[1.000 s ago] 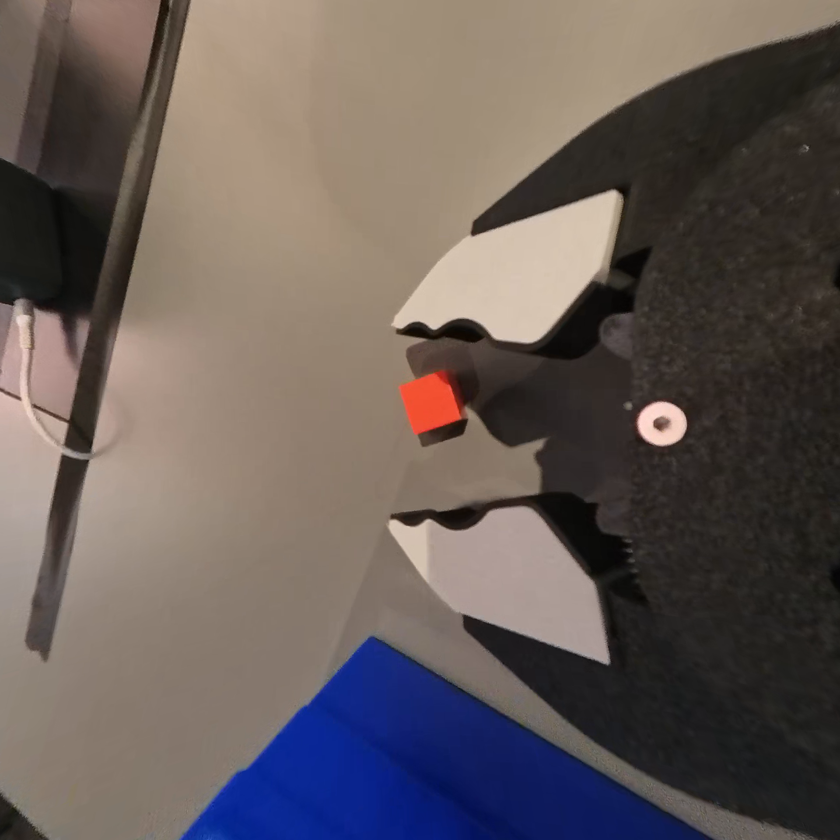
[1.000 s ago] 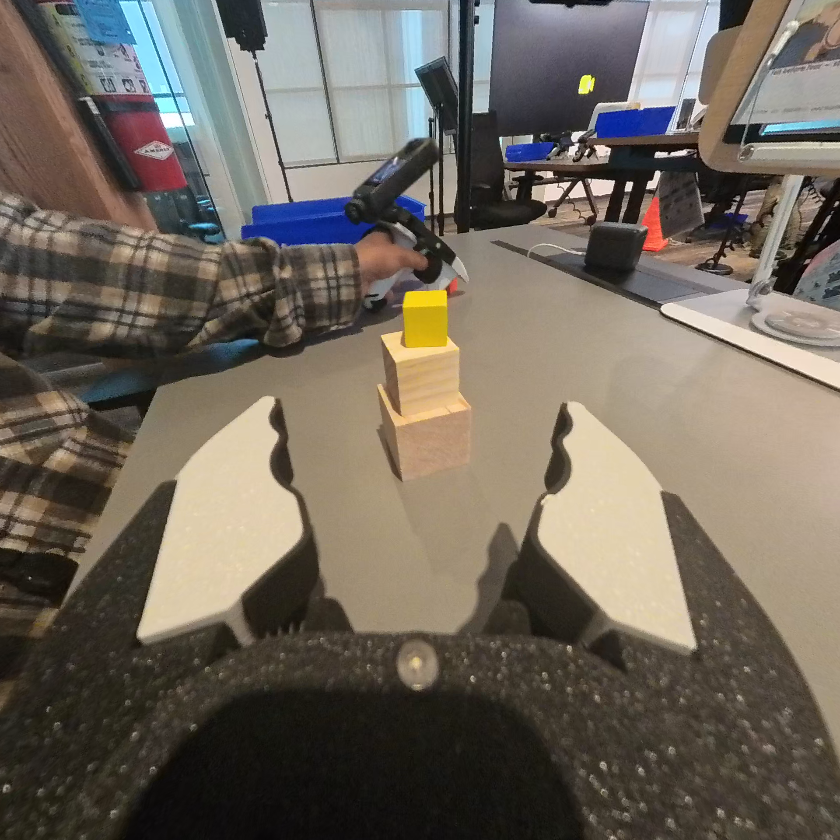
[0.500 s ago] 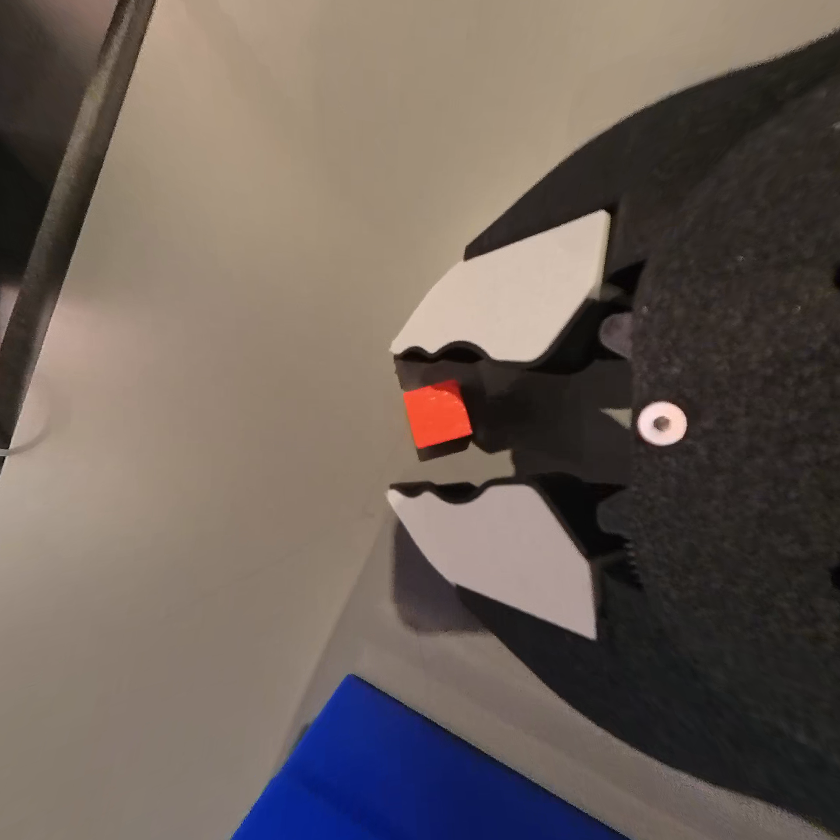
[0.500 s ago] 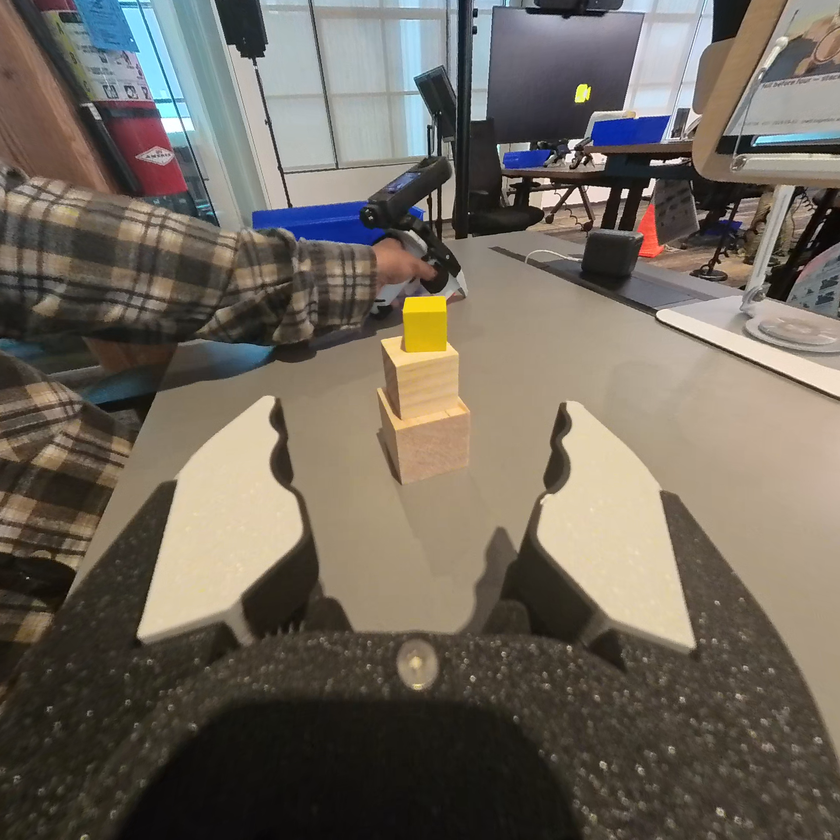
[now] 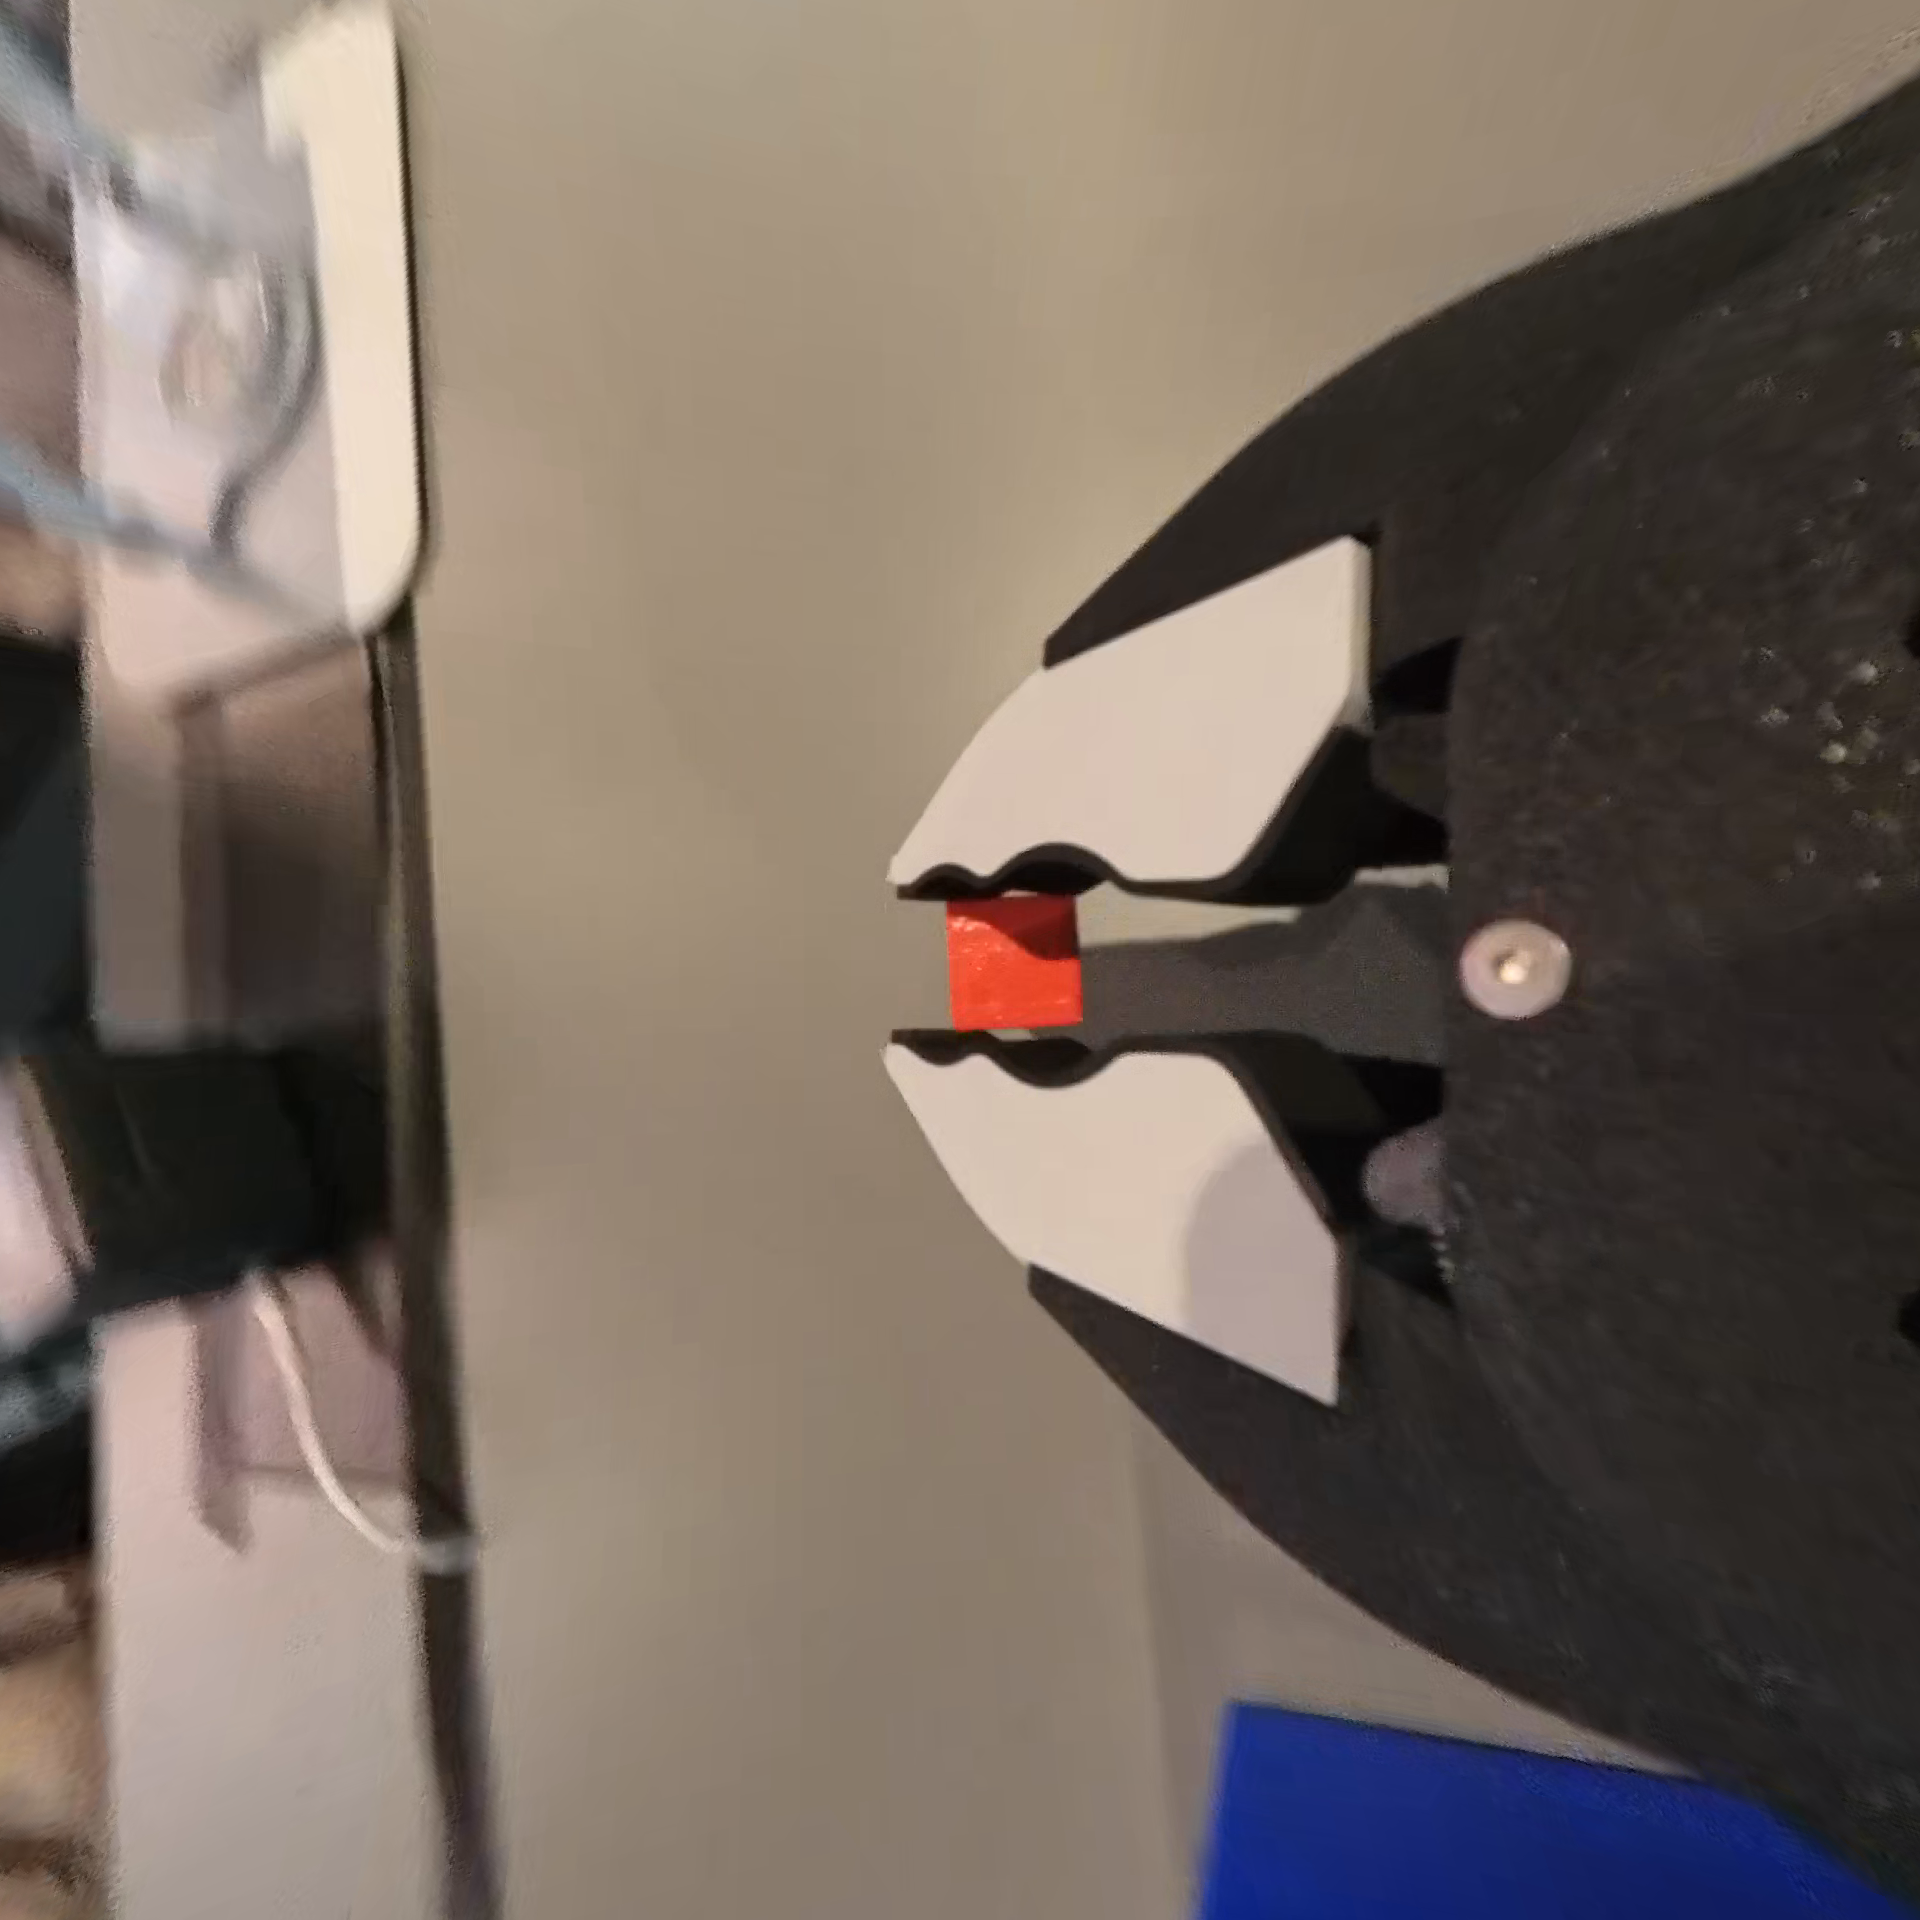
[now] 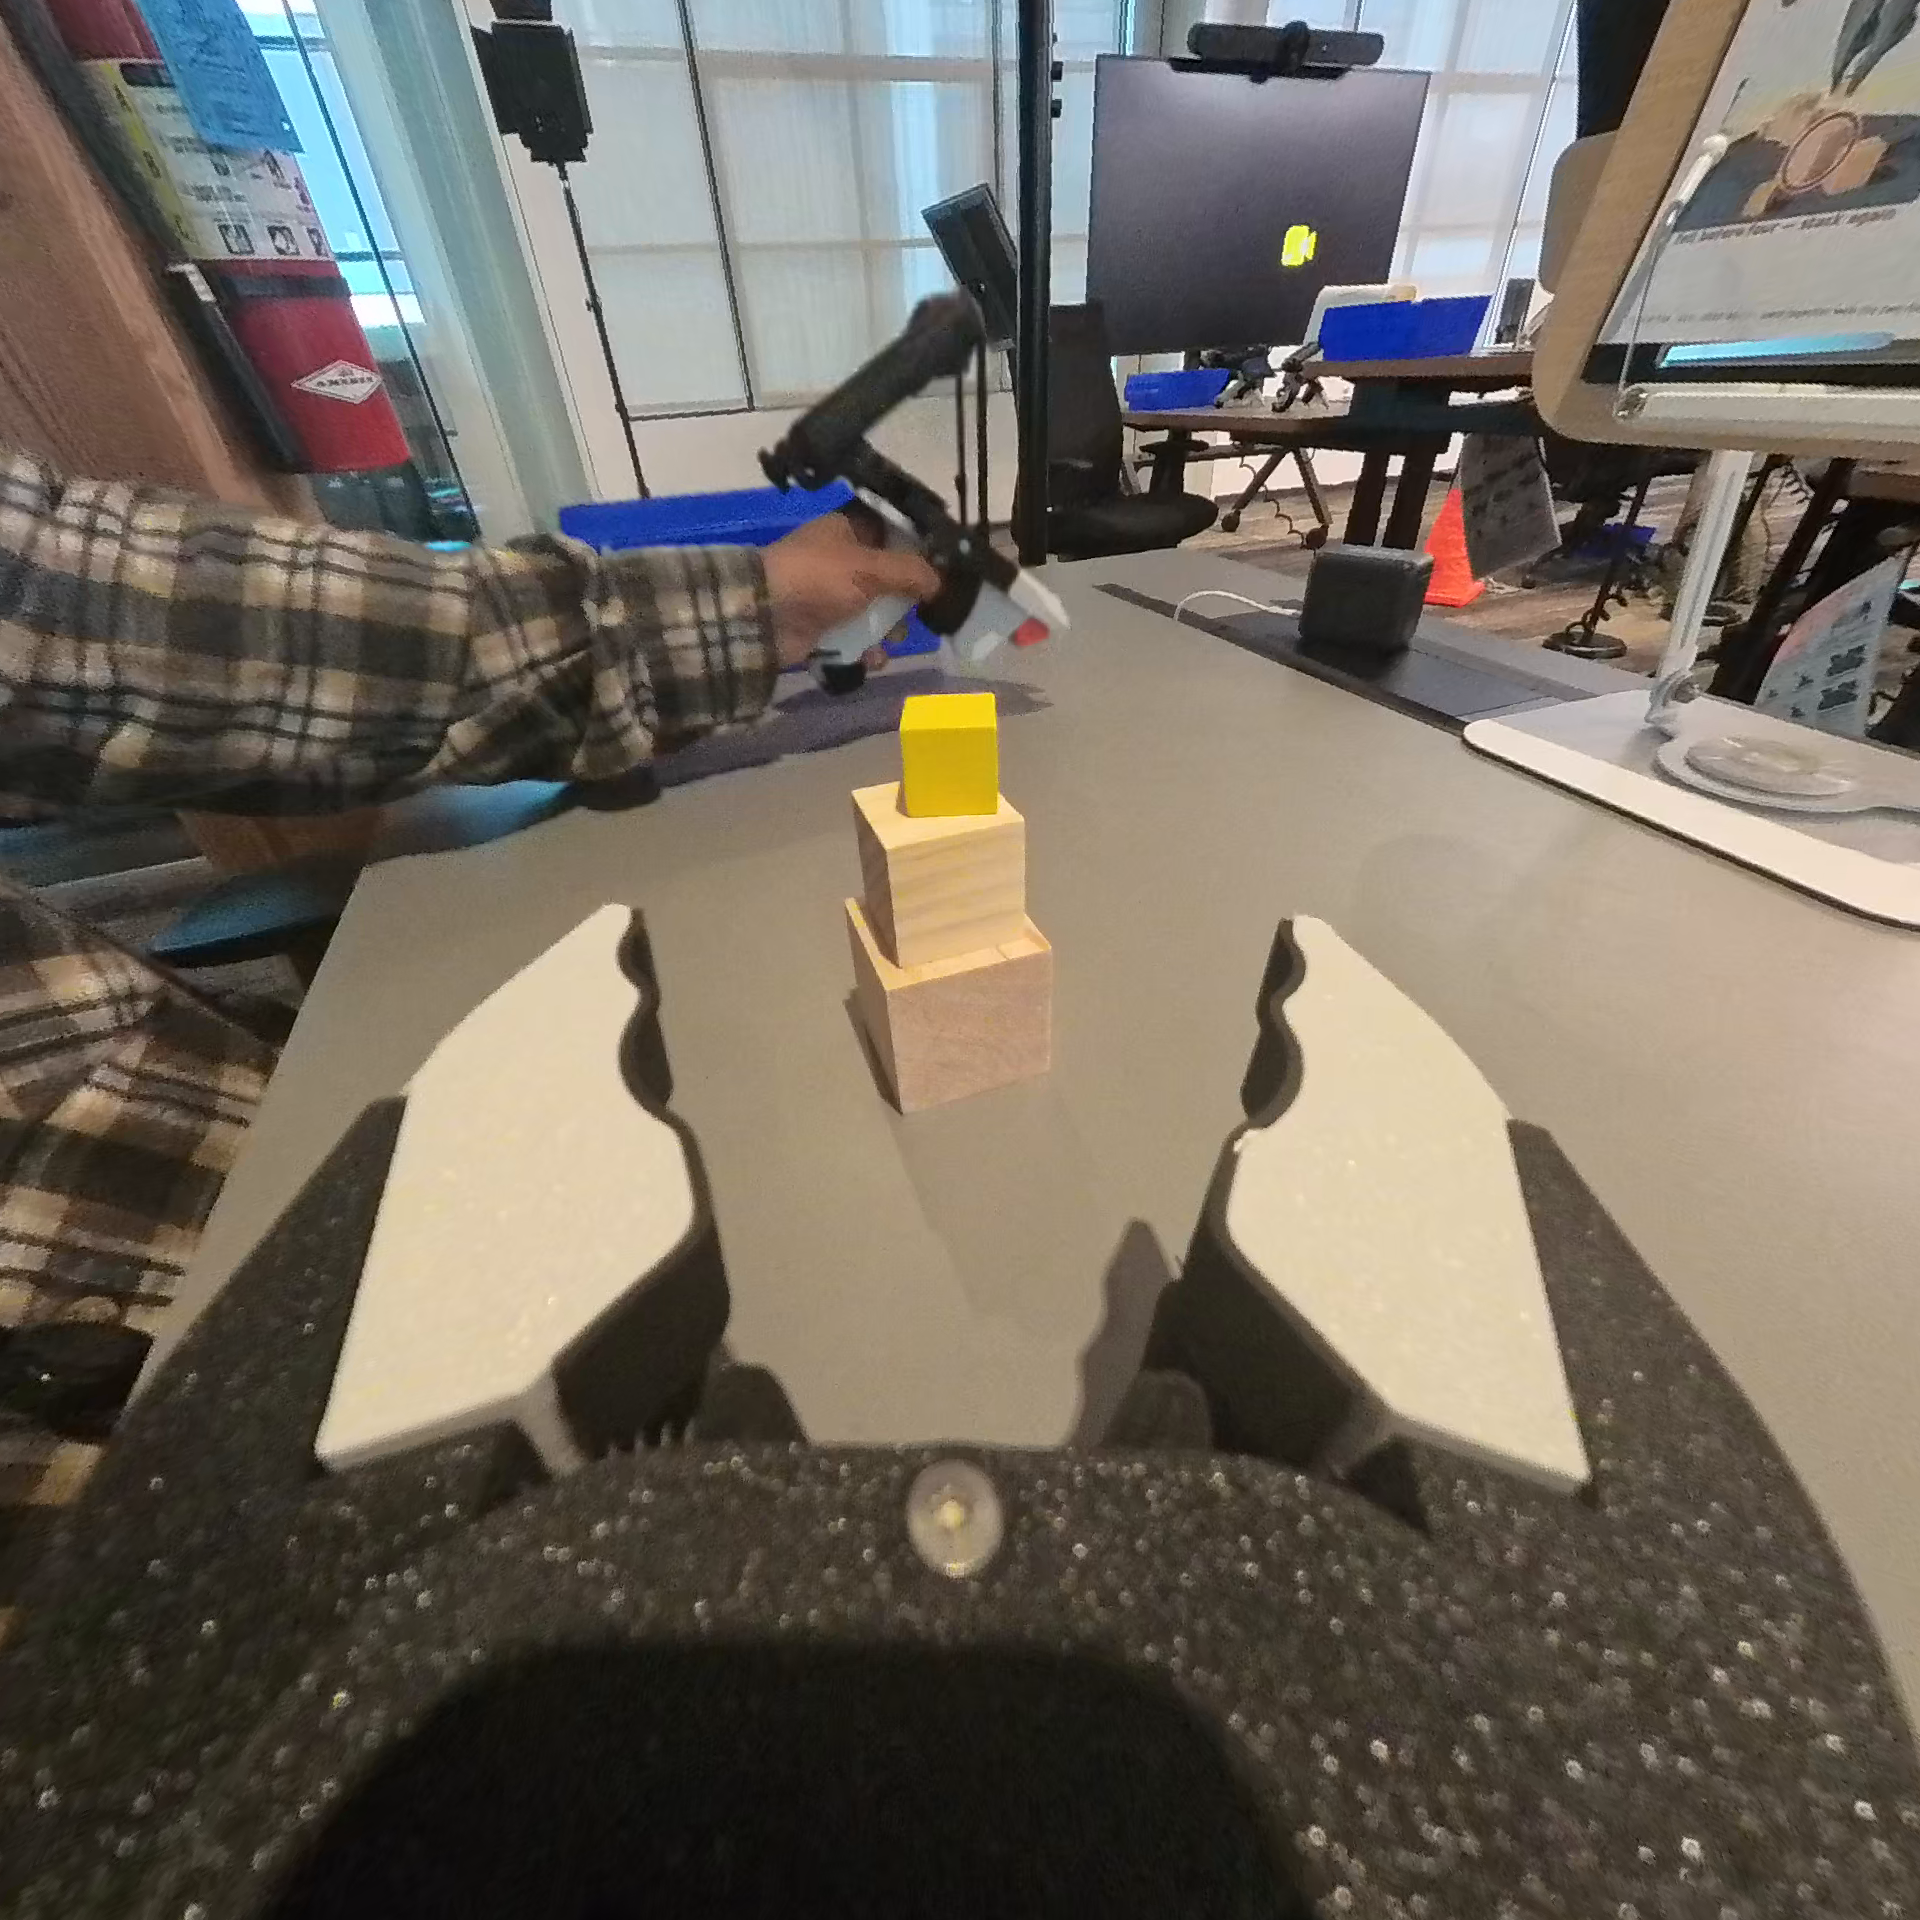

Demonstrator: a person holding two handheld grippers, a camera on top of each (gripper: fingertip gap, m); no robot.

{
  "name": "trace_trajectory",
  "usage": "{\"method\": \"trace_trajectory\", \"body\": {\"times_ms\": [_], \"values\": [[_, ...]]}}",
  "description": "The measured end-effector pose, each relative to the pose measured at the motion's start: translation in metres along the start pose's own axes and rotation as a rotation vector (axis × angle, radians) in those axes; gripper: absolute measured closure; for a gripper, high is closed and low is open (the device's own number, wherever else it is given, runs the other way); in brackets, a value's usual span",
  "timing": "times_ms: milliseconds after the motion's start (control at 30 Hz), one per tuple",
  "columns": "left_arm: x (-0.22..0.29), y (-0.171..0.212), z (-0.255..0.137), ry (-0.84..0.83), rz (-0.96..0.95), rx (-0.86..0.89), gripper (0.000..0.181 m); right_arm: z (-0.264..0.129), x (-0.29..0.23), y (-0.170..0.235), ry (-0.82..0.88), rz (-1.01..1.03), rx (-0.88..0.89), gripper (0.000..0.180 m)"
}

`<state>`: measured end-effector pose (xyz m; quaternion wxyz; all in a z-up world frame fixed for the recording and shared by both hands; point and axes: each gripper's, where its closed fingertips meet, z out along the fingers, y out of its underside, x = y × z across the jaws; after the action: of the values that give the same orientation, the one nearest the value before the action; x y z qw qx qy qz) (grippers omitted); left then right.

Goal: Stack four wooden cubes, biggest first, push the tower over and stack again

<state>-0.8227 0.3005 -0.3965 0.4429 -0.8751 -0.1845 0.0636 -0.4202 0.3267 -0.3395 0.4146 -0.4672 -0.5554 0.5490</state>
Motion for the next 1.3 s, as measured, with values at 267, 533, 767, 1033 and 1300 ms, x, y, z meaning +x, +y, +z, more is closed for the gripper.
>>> {"method": "trace_trajectory", "body": {"times_ms": [267,533,767,1033,1300], "values": [[0.101,-0.034,-0.047,0.402,0.380,0.040,0.158,0.001,0.002,0.004,0.004,0.007,-0.015,0.071],[0.186,-0.058,-0.091,0.629,0.518,0.077,0.158,0.002,0.001,0.006,0.002,0.006,-0.025,0.071],[0.273,-0.032,-0.123,0.803,0.785,-0.009,0.158,0.000,0.003,0.006,0.006,0.011,-0.020,0.071],[0.320,0.006,-0.137,0.995,1.074,-0.152,0.158,0.001,0.002,0.006,0.000,0.010,-0.024,0.071],[0.328,0.016,-0.143,1.077,1.203,-0.145,0.158,0.002,0.001,0.007,-0.005,0.010,-0.029,0.071]]}}
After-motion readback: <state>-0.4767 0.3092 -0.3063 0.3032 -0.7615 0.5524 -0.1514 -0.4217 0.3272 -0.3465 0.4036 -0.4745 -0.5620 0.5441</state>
